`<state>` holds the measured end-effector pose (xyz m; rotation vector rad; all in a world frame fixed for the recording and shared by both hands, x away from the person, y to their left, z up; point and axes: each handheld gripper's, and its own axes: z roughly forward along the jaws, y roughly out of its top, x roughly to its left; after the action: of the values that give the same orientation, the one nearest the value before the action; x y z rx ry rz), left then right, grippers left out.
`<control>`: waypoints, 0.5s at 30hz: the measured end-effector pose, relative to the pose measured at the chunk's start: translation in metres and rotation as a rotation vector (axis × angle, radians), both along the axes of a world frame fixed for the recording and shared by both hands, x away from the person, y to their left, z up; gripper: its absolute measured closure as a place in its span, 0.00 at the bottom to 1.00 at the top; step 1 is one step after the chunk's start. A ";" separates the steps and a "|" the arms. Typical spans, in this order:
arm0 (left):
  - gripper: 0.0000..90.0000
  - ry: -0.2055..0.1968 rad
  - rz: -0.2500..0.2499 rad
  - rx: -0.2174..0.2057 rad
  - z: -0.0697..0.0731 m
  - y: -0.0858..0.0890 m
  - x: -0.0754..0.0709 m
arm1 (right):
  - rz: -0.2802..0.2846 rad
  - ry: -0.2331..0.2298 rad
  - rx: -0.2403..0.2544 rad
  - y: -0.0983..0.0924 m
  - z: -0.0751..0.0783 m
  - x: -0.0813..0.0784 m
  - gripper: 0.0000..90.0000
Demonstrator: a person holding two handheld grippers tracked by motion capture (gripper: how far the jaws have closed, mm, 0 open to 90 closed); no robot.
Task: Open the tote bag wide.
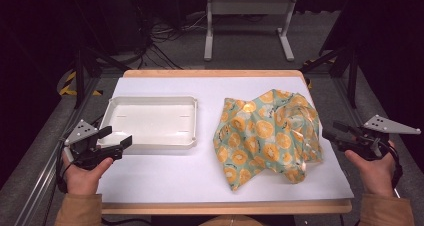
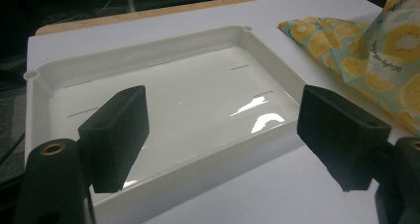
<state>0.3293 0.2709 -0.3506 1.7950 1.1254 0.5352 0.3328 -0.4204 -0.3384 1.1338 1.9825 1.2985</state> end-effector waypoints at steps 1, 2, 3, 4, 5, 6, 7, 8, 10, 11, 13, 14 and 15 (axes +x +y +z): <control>0.23 -0.001 -0.002 -0.001 0.000 0.001 0.000 | 0.000 -0.002 0.005 -0.001 0.000 -0.001 0.48; 0.23 -0.001 -0.002 -0.001 0.000 0.001 0.000 | 0.000 -0.002 0.005 -0.001 0.000 -0.001 0.48; 0.23 -0.002 -0.002 -0.001 0.001 0.001 0.000 | -0.002 -0.001 0.009 -0.002 0.001 -0.001 0.48; 0.23 -0.001 -0.002 -0.001 0.001 0.001 0.000 | -0.001 0.000 0.009 -0.003 0.001 -0.001 0.48; 0.23 0.001 -0.002 -0.001 0.001 0.001 0.000 | -0.001 -0.001 0.010 -0.004 0.000 -0.001 0.48; 0.23 0.000 -0.002 -0.001 0.001 0.000 0.000 | -0.001 0.001 0.015 -0.004 0.000 -0.002 0.48; 0.23 -0.002 -0.003 0.003 0.002 0.000 0.000 | 0.001 0.000 0.016 -0.005 0.000 -0.002 0.48; 0.23 -0.004 -0.003 0.002 0.002 0.000 0.000 | 0.007 -0.002 0.024 -0.005 0.001 -0.002 0.48; 0.23 -0.005 -0.004 0.001 0.002 0.000 0.000 | 0.025 -0.012 0.026 -0.004 0.002 -0.003 0.48; 0.23 -0.005 -0.004 0.001 0.002 0.000 0.000 | 0.025 -0.012 0.026 -0.004 0.002 -0.003 0.48; 0.23 -0.003 -0.006 0.004 0.002 0.000 0.000 | 0.032 -0.015 0.023 -0.003 0.003 -0.003 0.48; 0.23 -0.002 -0.003 0.001 0.002 0.000 0.000 | 0.036 -0.020 0.020 -0.002 0.003 -0.003 0.48; 0.23 -0.003 -0.007 0.001 0.002 0.000 0.000 | 0.042 -0.020 0.017 -0.001 0.003 -0.004 0.47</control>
<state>0.3290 0.2713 -0.3483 1.7977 1.1170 0.5345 0.3291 -0.4218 -0.3356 1.0884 1.9941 1.3445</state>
